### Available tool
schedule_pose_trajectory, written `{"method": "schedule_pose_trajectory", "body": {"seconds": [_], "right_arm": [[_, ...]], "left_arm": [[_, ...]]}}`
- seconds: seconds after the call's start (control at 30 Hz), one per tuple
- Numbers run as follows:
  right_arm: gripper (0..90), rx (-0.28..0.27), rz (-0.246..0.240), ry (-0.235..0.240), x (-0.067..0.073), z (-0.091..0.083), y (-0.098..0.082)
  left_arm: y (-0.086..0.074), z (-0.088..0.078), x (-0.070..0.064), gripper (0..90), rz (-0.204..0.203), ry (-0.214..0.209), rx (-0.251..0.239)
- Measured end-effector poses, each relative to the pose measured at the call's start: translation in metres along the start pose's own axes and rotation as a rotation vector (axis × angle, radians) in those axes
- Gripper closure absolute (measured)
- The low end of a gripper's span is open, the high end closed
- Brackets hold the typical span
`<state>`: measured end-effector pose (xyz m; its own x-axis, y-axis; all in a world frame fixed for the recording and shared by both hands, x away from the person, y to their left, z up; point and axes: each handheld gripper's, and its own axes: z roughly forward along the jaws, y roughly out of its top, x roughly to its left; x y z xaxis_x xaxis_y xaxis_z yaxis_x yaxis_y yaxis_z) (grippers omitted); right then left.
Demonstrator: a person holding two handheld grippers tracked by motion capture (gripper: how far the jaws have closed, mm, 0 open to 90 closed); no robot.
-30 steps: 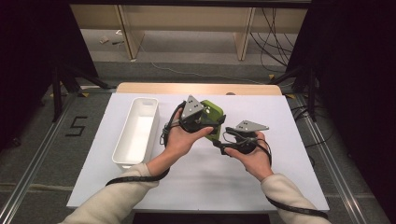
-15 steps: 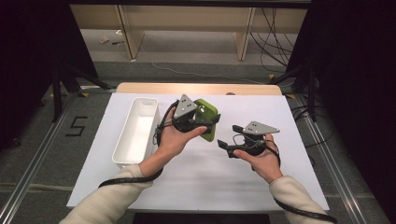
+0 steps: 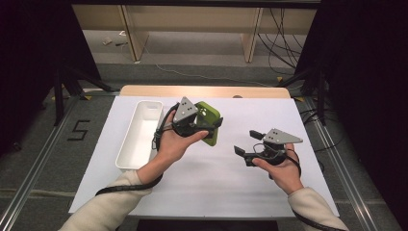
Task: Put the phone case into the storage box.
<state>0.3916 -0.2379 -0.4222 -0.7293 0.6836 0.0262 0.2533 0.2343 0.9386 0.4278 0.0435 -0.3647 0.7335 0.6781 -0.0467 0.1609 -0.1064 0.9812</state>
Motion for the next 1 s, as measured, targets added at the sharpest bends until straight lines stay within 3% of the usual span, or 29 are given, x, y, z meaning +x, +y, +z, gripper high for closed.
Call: {"method": "schedule_pose_trajectory", "body": {"seconds": [0.53, 1.0], "right_arm": [[15.3, -0.008, 0.009, -0.016, -0.004, -0.016, -0.008], [15.4, -0.012, 0.011, -0.017, -0.006, -0.022, -0.011]], "left_arm": [[0.004, -0.018, 0.013, 15.7, 0.022, 0.032, -0.022], [0.003, -0.031, 0.022, 15.7, 0.018, 0.066, -0.023]]}}
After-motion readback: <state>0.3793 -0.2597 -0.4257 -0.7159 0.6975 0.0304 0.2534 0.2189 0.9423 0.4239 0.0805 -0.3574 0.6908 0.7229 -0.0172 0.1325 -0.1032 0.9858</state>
